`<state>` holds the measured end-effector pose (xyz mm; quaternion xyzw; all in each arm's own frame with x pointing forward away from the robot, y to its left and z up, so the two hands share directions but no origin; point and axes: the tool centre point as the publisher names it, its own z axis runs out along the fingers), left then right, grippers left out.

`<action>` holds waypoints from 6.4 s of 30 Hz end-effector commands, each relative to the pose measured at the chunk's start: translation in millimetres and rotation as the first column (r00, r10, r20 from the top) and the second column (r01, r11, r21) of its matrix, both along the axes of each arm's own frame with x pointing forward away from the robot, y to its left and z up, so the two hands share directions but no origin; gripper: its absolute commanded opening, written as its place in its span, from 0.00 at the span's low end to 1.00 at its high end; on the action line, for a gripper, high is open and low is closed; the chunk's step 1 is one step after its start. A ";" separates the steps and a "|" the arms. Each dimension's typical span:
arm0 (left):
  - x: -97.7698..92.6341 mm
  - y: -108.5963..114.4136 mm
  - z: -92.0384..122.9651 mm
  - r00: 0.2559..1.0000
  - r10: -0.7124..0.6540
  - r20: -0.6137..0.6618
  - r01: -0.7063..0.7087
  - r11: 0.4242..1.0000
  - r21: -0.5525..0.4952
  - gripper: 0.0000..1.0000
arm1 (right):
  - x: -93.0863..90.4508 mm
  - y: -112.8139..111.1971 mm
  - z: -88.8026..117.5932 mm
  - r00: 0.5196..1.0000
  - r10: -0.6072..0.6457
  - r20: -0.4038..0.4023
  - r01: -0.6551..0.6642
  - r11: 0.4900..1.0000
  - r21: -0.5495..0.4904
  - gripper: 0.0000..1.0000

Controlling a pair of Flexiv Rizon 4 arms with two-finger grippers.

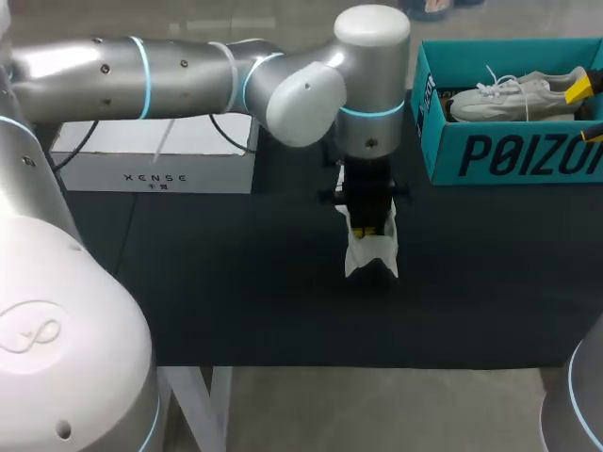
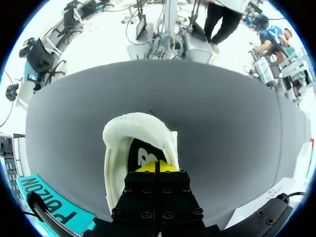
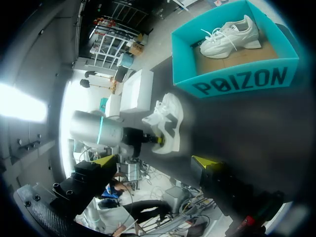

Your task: Take the shoe out of the shoebox, open the shoe tongue, remove and reinsert the insole, then place the shoe into the shoebox

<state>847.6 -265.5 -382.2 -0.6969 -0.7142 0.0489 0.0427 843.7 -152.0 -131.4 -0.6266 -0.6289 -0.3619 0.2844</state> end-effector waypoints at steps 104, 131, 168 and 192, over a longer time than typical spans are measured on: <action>82.2 3.2 71.8 0.947 0.305 0.095 -0.306 0.952 -0.011 0.00 | 0.1 0.0 0.3 1.000 0.000 -0.002 0.000 1.000 -0.003 1.00; 98.0 -22.4 51.0 0.931 0.341 0.128 -0.333 0.940 -0.079 0.00 | 0.1 0.0 0.3 1.000 0.000 -0.002 0.000 1.000 -0.003 1.00; 52.8 -8.7 76.9 0.723 0.681 -0.114 -0.688 0.724 -0.036 0.00 | 0.1 0.0 0.3 1.000 0.000 -0.002 0.000 1.000 -0.003 1.00; 7.5 -7.5 81.9 0.552 0.834 -0.015 -0.826 0.549 0.129 0.00 | 0.1 0.0 0.3 1.000 0.000 -0.002 0.000 1.000 -0.003 1.00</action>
